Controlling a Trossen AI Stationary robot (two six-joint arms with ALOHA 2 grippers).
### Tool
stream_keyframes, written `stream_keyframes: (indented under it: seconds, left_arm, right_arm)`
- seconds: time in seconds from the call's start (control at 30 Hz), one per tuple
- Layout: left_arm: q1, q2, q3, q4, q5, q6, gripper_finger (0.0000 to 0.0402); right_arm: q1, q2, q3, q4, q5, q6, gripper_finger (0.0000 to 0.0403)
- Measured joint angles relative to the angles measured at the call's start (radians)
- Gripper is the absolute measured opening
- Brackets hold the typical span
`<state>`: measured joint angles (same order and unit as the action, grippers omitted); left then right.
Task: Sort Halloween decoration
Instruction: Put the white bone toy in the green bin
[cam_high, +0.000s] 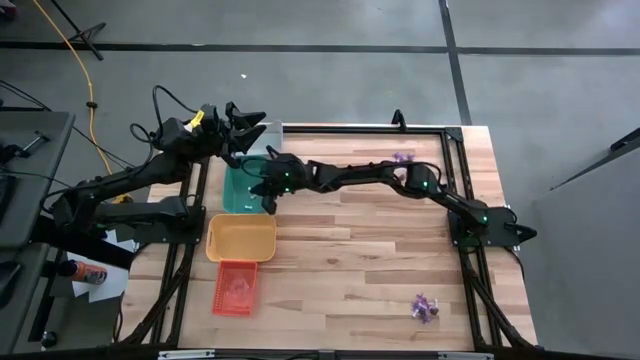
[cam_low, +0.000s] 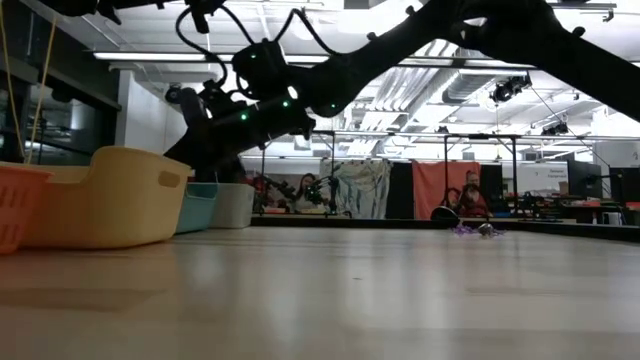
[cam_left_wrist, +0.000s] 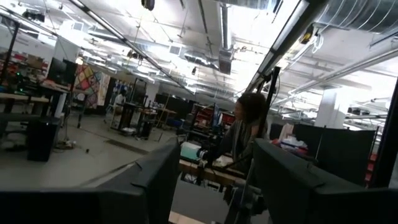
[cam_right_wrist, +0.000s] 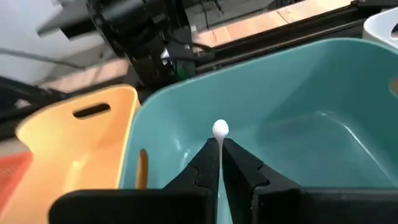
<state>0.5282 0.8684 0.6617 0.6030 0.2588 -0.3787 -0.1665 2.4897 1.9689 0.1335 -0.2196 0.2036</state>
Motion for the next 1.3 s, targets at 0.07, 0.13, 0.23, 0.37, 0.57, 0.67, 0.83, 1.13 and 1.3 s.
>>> stream_keyframes:
  seconds: [0.07, 0.13, 0.23, 0.37, 0.57, 0.67, 0.83, 1.13, 1.3]
  left_arm:
    - [0.000, 0.000, 0.000, 0.000, 0.000, 0.021, 0.0193]
    - [0.000, 0.000, 0.000, 0.000, 0.000, 0.038, 0.0193]
    - [0.000, 0.000, 0.000, 0.000, 0.000, 0.049, 0.0193]
    - [0.000, -0.001, 0.000, 0.000, 0.000, 0.049, 0.0193]
    - [0.000, -0.004, -0.001, 0.001, 0.000, 0.040, 0.0193]
    - [0.000, -0.004, -0.001, 0.000, -0.001, 0.031, 0.0193]
    - [-0.001, -0.003, -0.001, -0.005, -0.001, -0.021, 0.0193]
    - [-0.002, -0.003, -0.001, -0.026, -0.010, -0.026, 0.0193]
    - [-0.004, -0.003, -0.001, -0.120, -0.011, -0.013, 0.0193]
  right_arm:
    - [0.000, 0.001, 0.013, -0.043, 0.010, -0.011, 0.0034]
    - [-0.001, 0.002, 0.031, -0.085, 0.010, 0.003, 0.0061]
    - [-0.002, 0.002, 0.036, -0.097, 0.051, 0.067, 0.0110]
    - [-0.007, -0.006, 0.036, -0.107, 0.031, 0.078, 0.0170]
    - [-0.044, -0.104, 0.035, -0.288, -0.145, -0.013, 0.0200]
    - [-0.058, -0.174, 0.025, -0.469, -0.191, -0.135, 0.0201]
    - [-0.068, -0.337, -0.129, -0.667, -0.212, -0.291, 0.0201]
    - [-0.036, -0.898, -0.980, -0.284, -0.144, -0.032, 0.0201]
    - [0.049, -1.204, -1.311, 0.024, 0.014, 0.241, 0.0201]
